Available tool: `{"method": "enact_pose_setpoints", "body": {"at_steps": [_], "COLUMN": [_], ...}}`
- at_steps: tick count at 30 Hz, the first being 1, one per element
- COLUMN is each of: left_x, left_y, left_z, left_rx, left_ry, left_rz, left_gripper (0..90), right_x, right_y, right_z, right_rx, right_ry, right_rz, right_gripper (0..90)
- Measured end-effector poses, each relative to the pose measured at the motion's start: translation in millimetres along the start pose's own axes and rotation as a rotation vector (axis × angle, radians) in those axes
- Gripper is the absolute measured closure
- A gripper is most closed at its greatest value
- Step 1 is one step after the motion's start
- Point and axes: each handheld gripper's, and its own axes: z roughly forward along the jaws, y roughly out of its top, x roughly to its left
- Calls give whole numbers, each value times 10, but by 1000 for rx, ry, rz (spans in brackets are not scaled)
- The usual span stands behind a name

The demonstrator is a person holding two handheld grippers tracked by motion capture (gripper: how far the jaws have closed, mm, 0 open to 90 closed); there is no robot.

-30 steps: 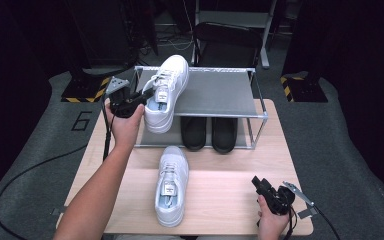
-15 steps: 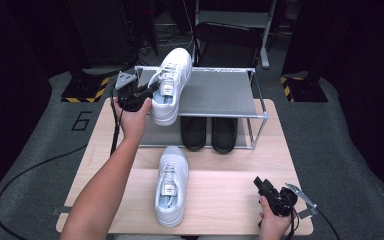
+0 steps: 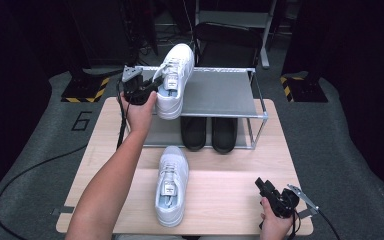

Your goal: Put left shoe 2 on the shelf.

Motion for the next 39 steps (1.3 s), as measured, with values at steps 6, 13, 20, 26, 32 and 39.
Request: {"method": "enact_pose_setpoints", "body": {"at_steps": [6, 13, 20, 26, 32, 39], "left_x": [-23, -77, -125, -116, -66, -22], "left_y": [18, -6, -32, -75, -97, -116], "left_z": [129, 295, 397, 464, 520, 539], "left_rx": [10, 30, 56, 87, 117, 116], "left_ry": [16, 42, 56, 82, 85, 78], "left_rz": [-16, -50, -72, -84, -102, -113], "left_gripper": [806, 804, 801, 796, 786, 775], "right_x": [-12, -13, -38, -29, -28, -45], "right_y": [-4, -14, -9, -12, -15, -5], "right_z": [-14, -20, -37, -47, -44, -52], "right_rx": [-6, -1, -5, -1, -3, -12], "right_ry": [-2, 0, -2, -2, 3, 5], "right_rz": [4, 0, 9, 15, 10, 18], "right_gripper": [508, 508, 508, 508, 508, 508]}}
